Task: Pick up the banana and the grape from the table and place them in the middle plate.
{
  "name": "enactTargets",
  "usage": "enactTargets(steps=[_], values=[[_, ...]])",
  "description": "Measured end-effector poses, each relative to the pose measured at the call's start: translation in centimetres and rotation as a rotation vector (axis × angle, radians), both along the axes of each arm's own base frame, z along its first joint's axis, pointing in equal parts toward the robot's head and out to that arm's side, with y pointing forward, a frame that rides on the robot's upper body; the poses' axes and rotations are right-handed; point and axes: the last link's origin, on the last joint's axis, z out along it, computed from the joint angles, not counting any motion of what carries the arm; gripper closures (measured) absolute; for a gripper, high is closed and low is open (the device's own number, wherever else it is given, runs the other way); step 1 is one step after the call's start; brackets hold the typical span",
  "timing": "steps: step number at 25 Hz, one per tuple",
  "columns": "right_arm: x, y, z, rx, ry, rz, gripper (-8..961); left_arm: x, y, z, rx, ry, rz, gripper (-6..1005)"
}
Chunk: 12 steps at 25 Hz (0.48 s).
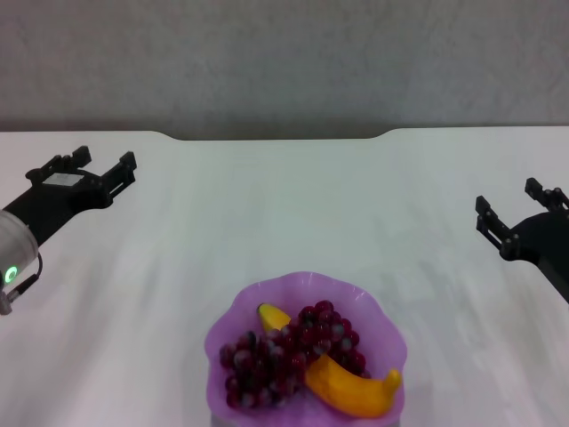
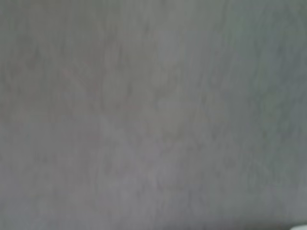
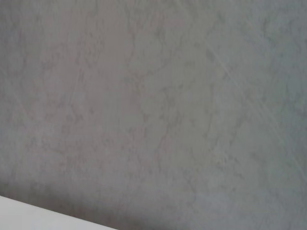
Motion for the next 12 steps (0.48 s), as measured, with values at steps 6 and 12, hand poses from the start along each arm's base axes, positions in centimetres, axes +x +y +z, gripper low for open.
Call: enactTargets(steps=[6,12], values=[[0.0,0.0,0.0,0.0,0.0,0.001,181,-1.8,-1.2,-0.8,0.13,0.085,-0.092,275],[-0.4,0.3,-0.1,0.0,-0.005,0.012,181,-4.4,-2.0,-1.4,0.169,0.13,-0.057,275]])
